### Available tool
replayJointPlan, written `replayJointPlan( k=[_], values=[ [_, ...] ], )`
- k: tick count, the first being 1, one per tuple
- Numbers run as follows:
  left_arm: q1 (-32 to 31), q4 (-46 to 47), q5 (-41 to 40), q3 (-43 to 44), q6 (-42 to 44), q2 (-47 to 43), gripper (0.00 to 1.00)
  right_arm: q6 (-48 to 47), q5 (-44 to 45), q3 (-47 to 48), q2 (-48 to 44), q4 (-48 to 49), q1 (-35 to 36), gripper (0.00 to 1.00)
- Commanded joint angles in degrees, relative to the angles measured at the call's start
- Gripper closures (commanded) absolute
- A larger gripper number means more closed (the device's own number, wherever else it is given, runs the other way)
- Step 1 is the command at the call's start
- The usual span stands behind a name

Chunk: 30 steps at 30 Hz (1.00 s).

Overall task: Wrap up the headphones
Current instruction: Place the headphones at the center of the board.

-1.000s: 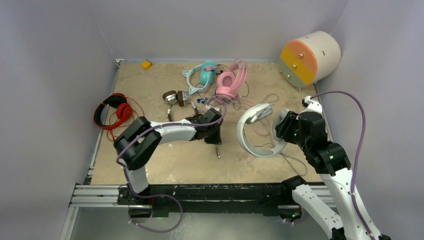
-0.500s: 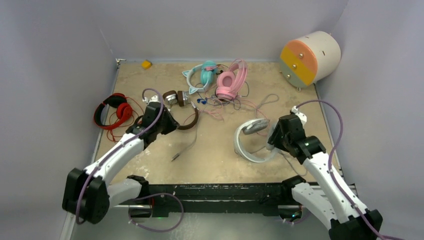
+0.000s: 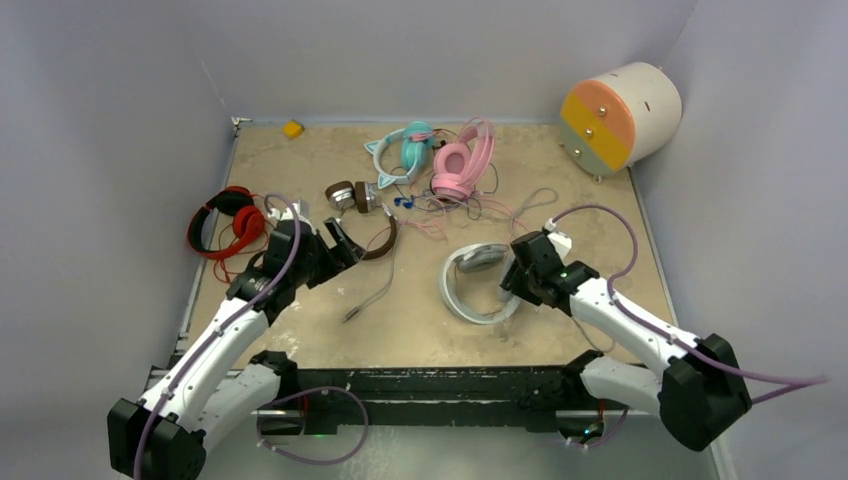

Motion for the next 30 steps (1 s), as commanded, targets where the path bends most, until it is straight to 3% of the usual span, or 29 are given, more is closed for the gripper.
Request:
replayJointPlan(
  k=[1, 4, 5, 10, 19, 24, 30],
  values=[
    [-0.06, -1.32, 0.79, -2.34, -1.85, -0.78, 0.12, 5.59, -0.08, 0.60, 2.26, 8.15, 1.51, 0.46],
    [-1.50, 4.64, 8.72, -6.14, -3.36, -1.02, 0.11, 3.93, -2.06, 0.42, 2.44, 10.48, 1.91, 0.03],
    [-3.66, 5.64, 8.31, -7.11, -4.64, -1.31, 0.10, 2.65, -2.53, 0.69, 2.45, 10.56, 1.87, 0.01],
    [-23.42, 6.41, -4.33, -7.64, -12.33, -0.69, 0.09, -6.07, -4.93, 4.36, 1.81, 5.50, 1.89, 0.01],
    [-45.68, 16.55, -17.20, -4.80, -24.05, 13.12, 0.12, -21.58, 1.64, 8.74, -3.49, -3.10, 1.78, 0.01],
    [-48.93, 21.06, -17.51, -0.97, -25.02, 23.22, 0.14, -24.97, 6.24, 13.77, -1.18, -7.64, 1.54, 0.01],
    [-49.12, 25.96, -18.18, -0.47, -26.25, 29.57, 0.17, -24.49, 1.07, 18.25, 4.53, -5.48, -2.60, 0.01]
  ],
)
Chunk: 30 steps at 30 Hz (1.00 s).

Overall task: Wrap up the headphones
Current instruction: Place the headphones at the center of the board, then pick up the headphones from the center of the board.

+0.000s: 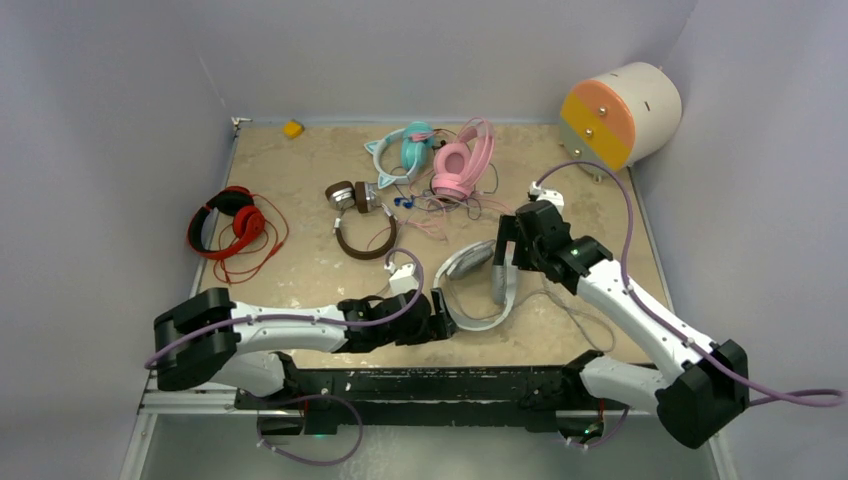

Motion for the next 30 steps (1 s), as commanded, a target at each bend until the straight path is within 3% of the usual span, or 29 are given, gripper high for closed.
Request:
replayJointPlan(
  k=[1, 6, 13, 20, 26, 30],
  values=[
    [-0.29, 6.07, -2.90, 1.97, -2.54, 3.54, 0.18, -1.48, -1.78, 4.80, 4.83, 0.19, -3.67, 0.02],
    [1.30, 7.47, 0.64, 1.42, -2.78, 5.33, 0.19, -2.87, -10.01, 6.73, 8.79, 3.55, -9.56, 0.06],
    [7.19, 9.90, 5.79, -0.59, -0.19, 3.59, 0.27, -4.76, -16.74, 7.93, 12.15, 3.89, -9.89, 0.09],
    [13.80, 9.60, 10.05, -0.01, 3.95, 4.59, 0.56, -7.40, -26.69, 3.33, 9.00, 6.02, -9.89, 0.10],
    [19.82, 9.10, 13.66, 2.05, 7.44, 6.38, 0.57, -6.62, -31.91, -1.66, 4.48, 6.99, -9.72, 0.11],
    [23.77, 7.27, 16.33, 8.69, 11.62, 11.57, 0.57, -2.81, -38.73, -8.26, -2.08, 8.58, -9.76, 0.10]
  ],
)
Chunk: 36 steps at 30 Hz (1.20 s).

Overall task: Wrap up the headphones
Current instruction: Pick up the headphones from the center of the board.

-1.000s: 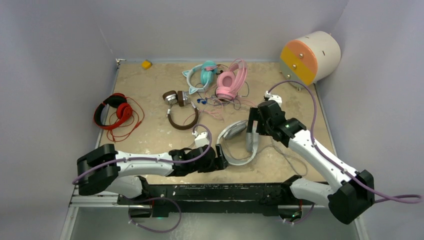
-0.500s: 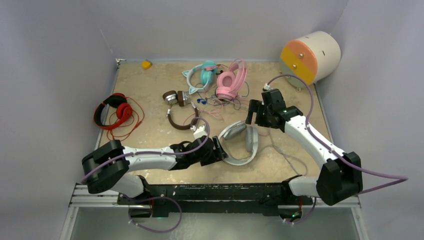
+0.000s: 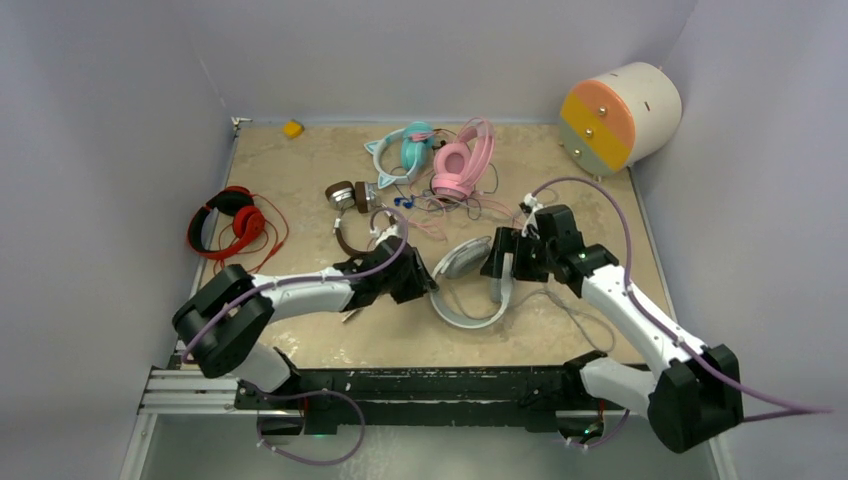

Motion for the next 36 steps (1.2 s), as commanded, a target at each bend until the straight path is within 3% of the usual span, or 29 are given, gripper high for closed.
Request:
replayJointPlan(
  k=[1, 6, 12, 18, 25, 30, 36],
  values=[
    [3.42, 0.21, 3.98, 7.45, 5.49, 4.26, 0.57, 2.69, -8.61, -4.34, -5.47, 1.03, 0.20, 0.10],
    [8.01, -3.38, 8.20, 15.58, 10.40, 8.87, 0.60, 3.61, -8.26, -4.16, -7.99, -0.47, 0.15, 0.08],
    [8.92, -8.98, 8.05, 22.46, 16.68, 8.71, 0.53, 3.31, -9.44, -3.20, -8.35, -1.29, 0.17, 0.04],
    [8.93, -2.69, 11.04, 13.13, 18.43, -0.56, 0.33, 3.06, -4.66, -0.94, -9.59, -5.47, 0.19, 0.01],
    [6.96, -4.68, 11.54, 3.68, 13.27, -15.22, 0.21, 1.12, 0.27, 1.12, -11.88, -7.63, 0.15, 0.01],
    [5.45, -7.51, 10.44, -0.32, 11.17, -20.18, 0.20, -0.10, 1.47, 1.76, -10.90, -6.10, 0.15, 0.01],
    [2.07, -4.60, 10.68, -2.95, 10.46, -17.67, 0.26, -1.95, 4.25, 3.29, -3.44, -5.12, 0.23, 0.01]
  ],
)
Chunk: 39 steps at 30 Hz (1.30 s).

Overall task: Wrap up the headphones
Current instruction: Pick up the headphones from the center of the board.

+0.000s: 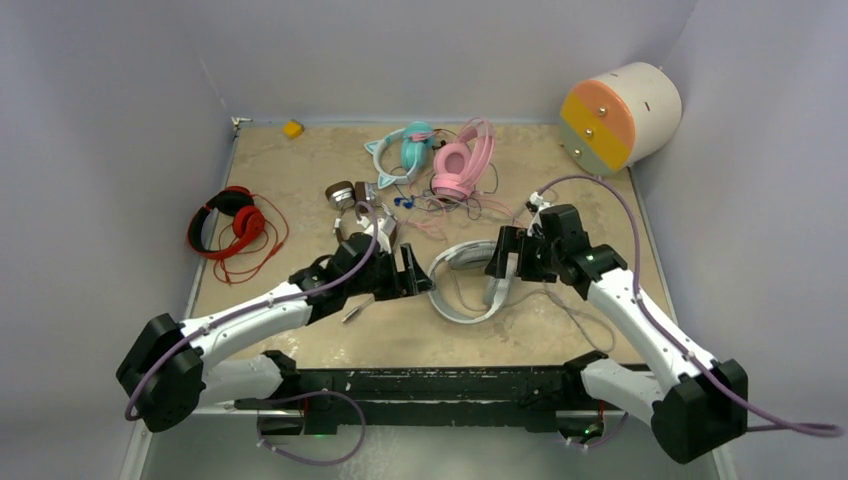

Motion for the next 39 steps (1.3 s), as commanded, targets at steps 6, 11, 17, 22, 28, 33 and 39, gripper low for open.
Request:
replayJointPlan(
  k=[6, 11, 17, 22, 28, 33, 39],
  values=[
    [-6.68, 7.66, -2.00, -1.91, -3.40, 7.07, 0.28, -3.77, 2.61, 2.82, 7.62, 2.17, 0.18, 0.02],
    [-7.88, 15.69, -2.73, -5.19, -8.93, 10.26, 0.33, -1.27, 1.78, -0.39, 8.89, 4.38, 0.16, 0.05],
    [-10.06, 19.70, -8.55, -9.70, -17.15, 9.75, 0.36, 7.20, 1.91, -5.42, 11.10, 10.00, 0.10, 0.06],
    [-14.04, 15.49, -16.94, -9.20, -22.13, 8.64, 0.36, 14.05, 5.62, -7.29, 10.71, 14.18, 0.10, 0.07],
    [-16.94, 12.07, -23.71, -8.54, -27.07, 8.68, 0.35, 26.21, 3.03, -13.56, 2.56, 19.64, 0.23, 0.27],
    [-16.94, 7.01, -27.71, -6.95, -30.34, 8.85, 0.36, 34.19, 5.24, -17.43, -4.17, 22.69, 4.11, 0.39],
    [-16.94, 0.88, -31.22, -3.96, -30.48, 8.10, 0.36, 36.25, 8.32, -16.72, -4.71, 20.80, 8.28, 0.43]
  ],
)
